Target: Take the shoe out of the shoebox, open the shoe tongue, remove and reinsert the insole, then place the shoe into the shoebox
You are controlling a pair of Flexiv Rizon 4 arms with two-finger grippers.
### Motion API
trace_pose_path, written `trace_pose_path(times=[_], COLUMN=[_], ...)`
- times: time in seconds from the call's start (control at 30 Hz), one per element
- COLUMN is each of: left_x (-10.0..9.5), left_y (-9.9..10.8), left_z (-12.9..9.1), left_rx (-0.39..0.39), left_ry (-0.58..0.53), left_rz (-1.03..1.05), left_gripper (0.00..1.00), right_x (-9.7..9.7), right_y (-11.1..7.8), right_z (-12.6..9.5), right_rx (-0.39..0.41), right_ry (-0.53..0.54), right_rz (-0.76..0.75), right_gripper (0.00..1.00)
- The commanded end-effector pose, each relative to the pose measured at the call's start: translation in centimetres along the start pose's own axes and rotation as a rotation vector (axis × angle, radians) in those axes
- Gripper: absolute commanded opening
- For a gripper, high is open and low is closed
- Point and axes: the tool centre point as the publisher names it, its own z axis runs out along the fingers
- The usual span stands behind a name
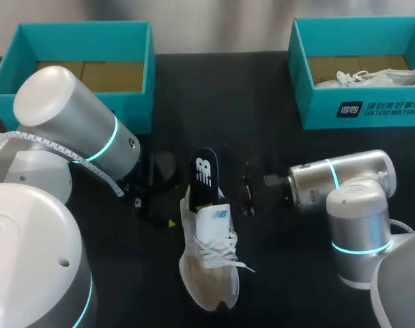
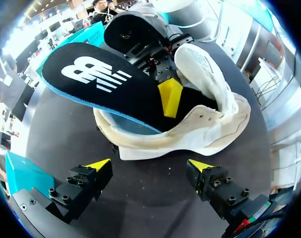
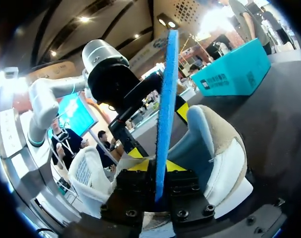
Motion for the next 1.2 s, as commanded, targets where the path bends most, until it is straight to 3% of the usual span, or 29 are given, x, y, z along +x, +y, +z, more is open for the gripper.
trace_pose_path(times=[0.03, 0.33, 0.5, 0.63, 0.67, 0.9, 1.2], left_x=[0.1, 0.1, 0.1, 0.1, 0.1, 0.1, 0.1], left_y=[0.1, 0.1, 0.1, 0.1, 0.1, 0.1, 0.1], left_z=[-0.1, -0.1, -0.1, -0.1, -0.1, -0.1, -0.1], left_rx=[0.002, 0.002, 0.002, 0.002, 0.002, 0.002, 0.002], left_ry=[0.000, 0.000, 0.000, 0.000, 0.000, 0.000, 0.000], left_rz=[0.001, 0.001, 0.001, 0.001, 0.001, 0.001, 0.001], left_gripper=[1.00, 1.00, 1.00, 1.00, 1.00, 1.00, 1.00], right_x=[0.3, 0.6, 0.3, -0.1, -0.2, -1.0, -0.5], right_y=[1.1, 3.2, 3.8, 4.0, 3.9, 1.8, -0.2], right_z=[-0.1, 0.3, 0.6, 0.6, 0.6, 0.5, 0.6], right_rx=[0.010, 0.047, 0.051, 0.043, 0.041, 0.033, 0.044], right_ry=[-0.004, 0.007, 0.007, -0.003, -0.005, -0.003, -0.018], right_rz=[-0.029, -0.094, -0.101, -0.087, -0.079, 0.028, 0.145], right_gripper=[0.35, 0.35, 0.27, 0.14, 0.00, 0.00, 0.00])
